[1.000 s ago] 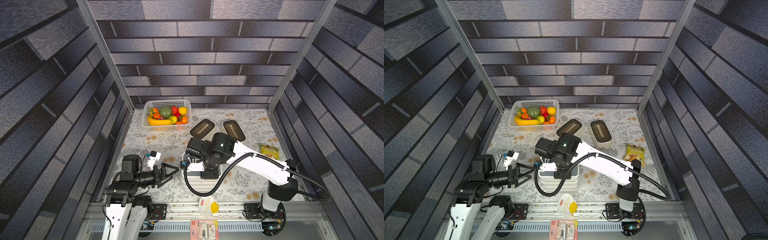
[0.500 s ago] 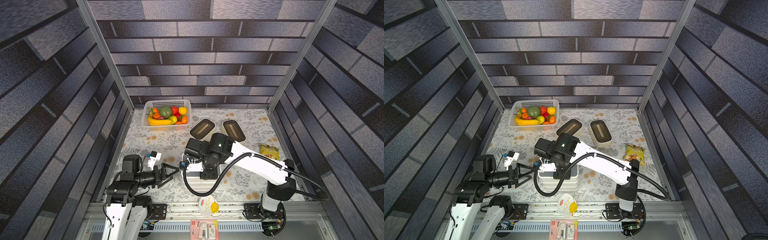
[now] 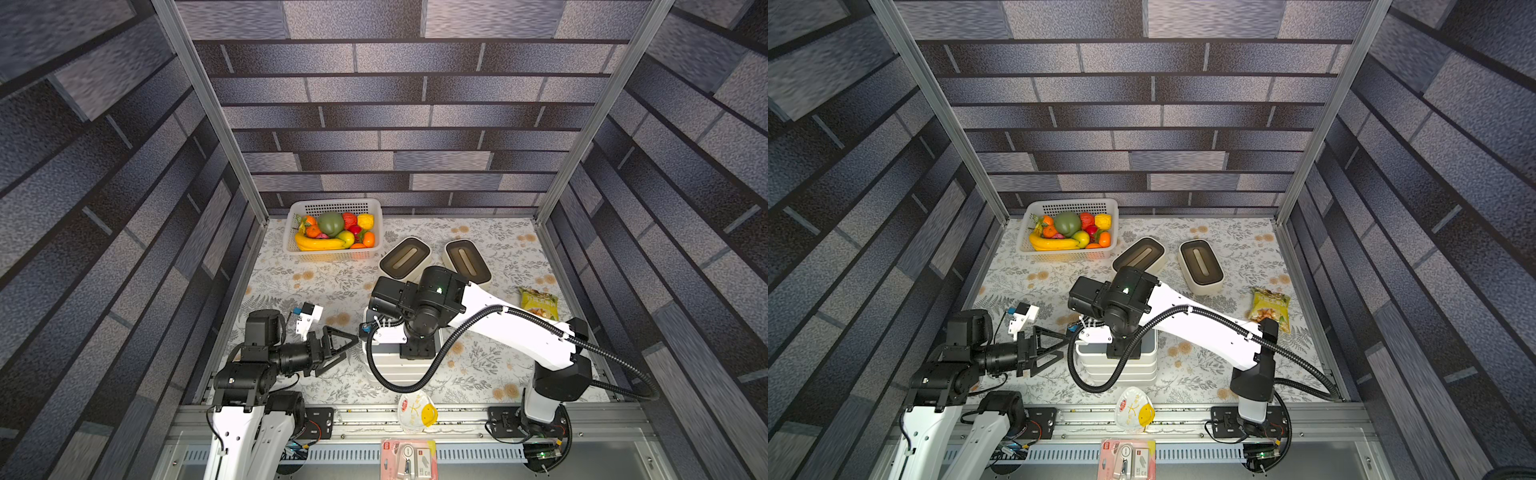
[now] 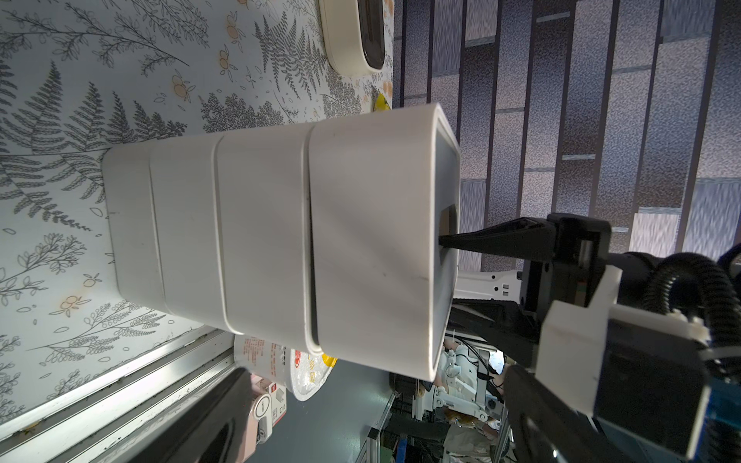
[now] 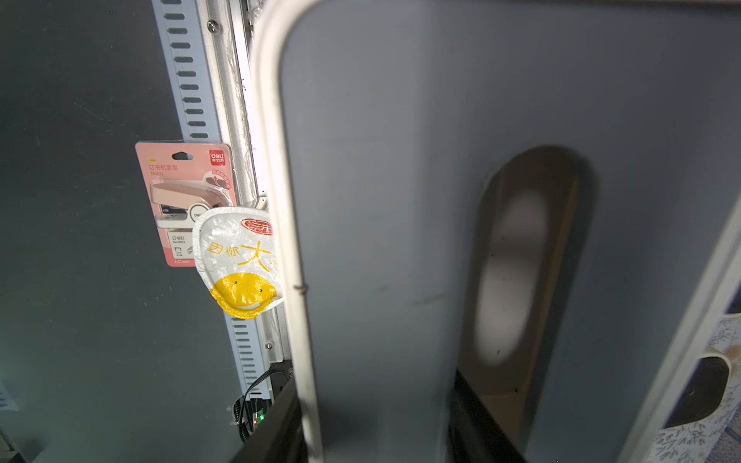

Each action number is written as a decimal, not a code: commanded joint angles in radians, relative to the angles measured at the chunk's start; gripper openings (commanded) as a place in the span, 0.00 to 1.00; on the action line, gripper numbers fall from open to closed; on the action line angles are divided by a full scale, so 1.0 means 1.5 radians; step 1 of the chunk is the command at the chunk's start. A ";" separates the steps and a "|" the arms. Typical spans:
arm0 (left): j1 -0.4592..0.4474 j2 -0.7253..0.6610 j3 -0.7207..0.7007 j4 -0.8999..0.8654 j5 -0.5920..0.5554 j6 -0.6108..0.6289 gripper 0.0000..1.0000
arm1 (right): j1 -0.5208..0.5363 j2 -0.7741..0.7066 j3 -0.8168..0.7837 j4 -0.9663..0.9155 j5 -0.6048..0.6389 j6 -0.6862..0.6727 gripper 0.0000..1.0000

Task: Stack the tissue boxes
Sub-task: Place the tissue box at the tissue box.

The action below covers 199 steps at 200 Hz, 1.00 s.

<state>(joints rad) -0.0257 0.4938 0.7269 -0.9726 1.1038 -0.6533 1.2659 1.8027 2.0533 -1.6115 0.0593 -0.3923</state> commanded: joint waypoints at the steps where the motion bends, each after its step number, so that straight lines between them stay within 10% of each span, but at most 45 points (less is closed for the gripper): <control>1: -0.004 0.004 -0.007 0.007 0.013 0.025 1.00 | 0.007 0.004 0.000 -0.036 0.000 0.003 0.45; 199: -0.005 0.005 -0.008 0.006 0.012 0.028 1.00 | 0.008 0.003 -0.013 -0.040 -0.020 -0.001 0.46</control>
<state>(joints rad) -0.0265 0.4938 0.7261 -0.9726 1.1038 -0.6350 1.2659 1.8046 2.0445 -1.6112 0.0555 -0.3931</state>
